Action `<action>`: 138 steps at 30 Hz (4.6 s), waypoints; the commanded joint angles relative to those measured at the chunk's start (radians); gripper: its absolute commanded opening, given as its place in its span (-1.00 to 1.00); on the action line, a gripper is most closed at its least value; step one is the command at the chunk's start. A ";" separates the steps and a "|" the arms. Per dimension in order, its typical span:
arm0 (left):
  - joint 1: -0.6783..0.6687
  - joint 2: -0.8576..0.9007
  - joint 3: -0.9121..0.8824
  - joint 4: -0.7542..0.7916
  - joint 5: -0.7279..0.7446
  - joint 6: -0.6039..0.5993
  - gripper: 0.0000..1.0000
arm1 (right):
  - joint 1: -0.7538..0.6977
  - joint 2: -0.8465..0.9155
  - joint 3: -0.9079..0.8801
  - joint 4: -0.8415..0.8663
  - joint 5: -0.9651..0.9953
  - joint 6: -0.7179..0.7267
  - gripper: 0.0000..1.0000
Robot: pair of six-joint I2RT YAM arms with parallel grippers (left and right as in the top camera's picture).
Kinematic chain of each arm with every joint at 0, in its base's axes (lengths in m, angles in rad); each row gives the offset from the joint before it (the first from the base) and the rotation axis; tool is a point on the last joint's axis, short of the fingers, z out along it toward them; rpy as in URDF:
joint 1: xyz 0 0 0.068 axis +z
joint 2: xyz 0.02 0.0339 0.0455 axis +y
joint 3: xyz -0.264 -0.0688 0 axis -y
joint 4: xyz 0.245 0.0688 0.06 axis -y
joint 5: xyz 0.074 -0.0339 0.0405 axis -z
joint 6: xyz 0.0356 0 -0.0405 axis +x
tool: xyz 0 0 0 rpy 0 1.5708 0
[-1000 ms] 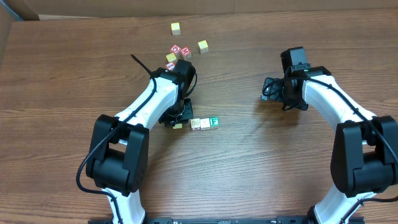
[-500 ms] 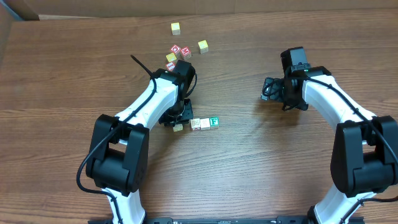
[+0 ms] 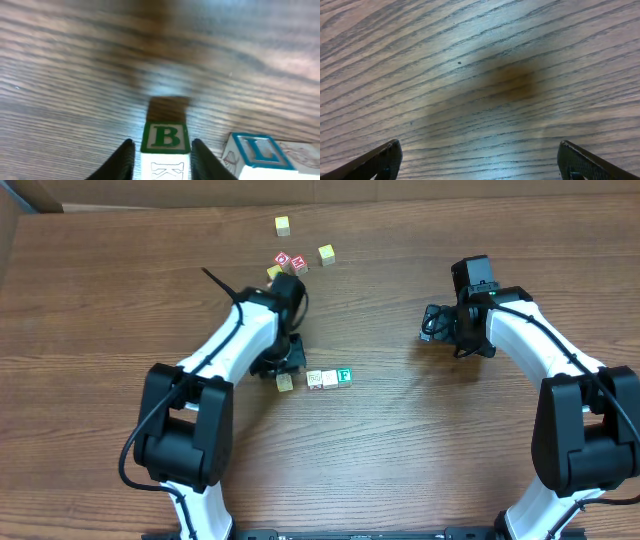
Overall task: Flip 5 blocks
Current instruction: 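Lower the B block beside the L block and open the left gripper, then raise the left gripper and move it back to the block cluster, then lower the left gripper onto a cluster block and grasp it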
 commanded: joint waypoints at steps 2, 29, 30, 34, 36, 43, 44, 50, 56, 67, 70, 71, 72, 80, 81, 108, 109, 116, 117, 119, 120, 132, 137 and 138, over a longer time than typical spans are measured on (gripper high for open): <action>0.051 0.004 0.151 -0.033 0.102 0.079 -0.46 | -0.002 -0.031 0.013 0.005 0.010 -0.003 1.00; 0.124 0.005 -0.137 0.062 0.135 0.057 -0.92 | -0.002 -0.031 0.013 0.005 0.010 -0.003 1.00; 0.124 0.005 -0.143 0.082 0.156 0.058 -0.91 | -0.002 -0.031 0.013 0.005 0.010 -0.003 1.00; 0.121 0.005 -0.146 0.107 0.213 0.057 -0.91 | -0.002 -0.031 0.013 0.005 0.010 -0.003 1.00; 0.114 0.005 -0.146 0.110 0.227 0.057 -0.92 | -0.002 -0.031 0.013 0.005 0.010 -0.003 1.00; 0.063 0.005 -0.146 0.133 0.227 0.053 -0.91 | -0.002 -0.031 0.013 0.005 0.010 -0.003 1.00; 0.052 0.005 -0.146 0.138 0.227 0.045 -0.91 | -0.002 -0.031 0.013 0.005 0.010 -0.003 1.00; 0.014 0.005 -0.146 0.157 0.225 0.027 -0.91 | -0.002 -0.031 0.013 0.005 0.010 -0.003 1.00; 0.021 0.005 -0.142 0.151 0.223 0.028 -0.91 | -0.002 -0.031 0.013 0.005 0.010 -0.003 1.00; 0.063 0.005 0.053 0.016 0.158 0.066 -0.91 | -0.002 -0.031 0.013 0.005 0.010 -0.003 1.00; 0.058 0.005 0.166 -0.072 0.101 0.071 -0.92 | -0.002 -0.031 0.013 0.005 0.010 -0.003 1.00; 0.058 0.005 0.203 -0.097 0.101 0.083 -0.92 | -0.002 -0.031 0.013 0.005 0.010 -0.003 1.00; 0.059 0.005 0.257 -0.132 0.101 0.093 -0.92 | -0.002 -0.031 0.013 0.005 0.010 -0.003 1.00; 0.052 0.005 0.592 -0.235 0.100 0.167 -0.14 | -0.002 -0.031 0.013 0.005 0.010 -0.003 1.00; 0.049 0.005 0.610 -0.220 0.093 0.174 -0.09 | -0.002 -0.031 0.013 0.005 0.010 -0.003 1.00; 0.060 0.323 0.572 0.106 -0.135 0.146 0.43 | -0.002 -0.031 0.014 0.005 0.010 -0.003 1.00; 0.064 0.337 0.572 0.113 -0.135 0.134 0.40 | -0.002 -0.031 0.013 0.005 0.010 -0.003 1.00; 0.101 0.400 0.572 0.143 -0.138 0.031 0.16 | -0.002 -0.031 0.013 0.005 0.010 -0.003 1.00; 0.106 0.402 0.572 0.151 -0.137 0.027 0.14 | -0.002 -0.031 0.013 0.005 0.010 -0.003 1.00; 0.111 0.406 0.572 0.170 -0.125 0.027 0.05 | -0.002 -0.031 0.013 0.005 0.010 -0.003 1.00; 0.112 0.409 0.572 0.177 -0.116 0.027 0.01 | -0.002 -0.031 0.013 0.005 0.010 -0.003 1.00; 0.113 0.413 0.572 0.169 -0.115 0.048 -0.24 | -0.002 -0.031 0.013 0.005 0.010 -0.003 1.00; 0.113 0.413 0.572 0.152 -0.115 0.067 -0.25 | -0.002 -0.031 0.013 0.005 0.010 -0.003 1.00; 0.113 0.413 0.572 0.153 -0.115 0.067 -0.28 | -0.002 -0.031 0.013 0.005 0.010 -0.003 1.00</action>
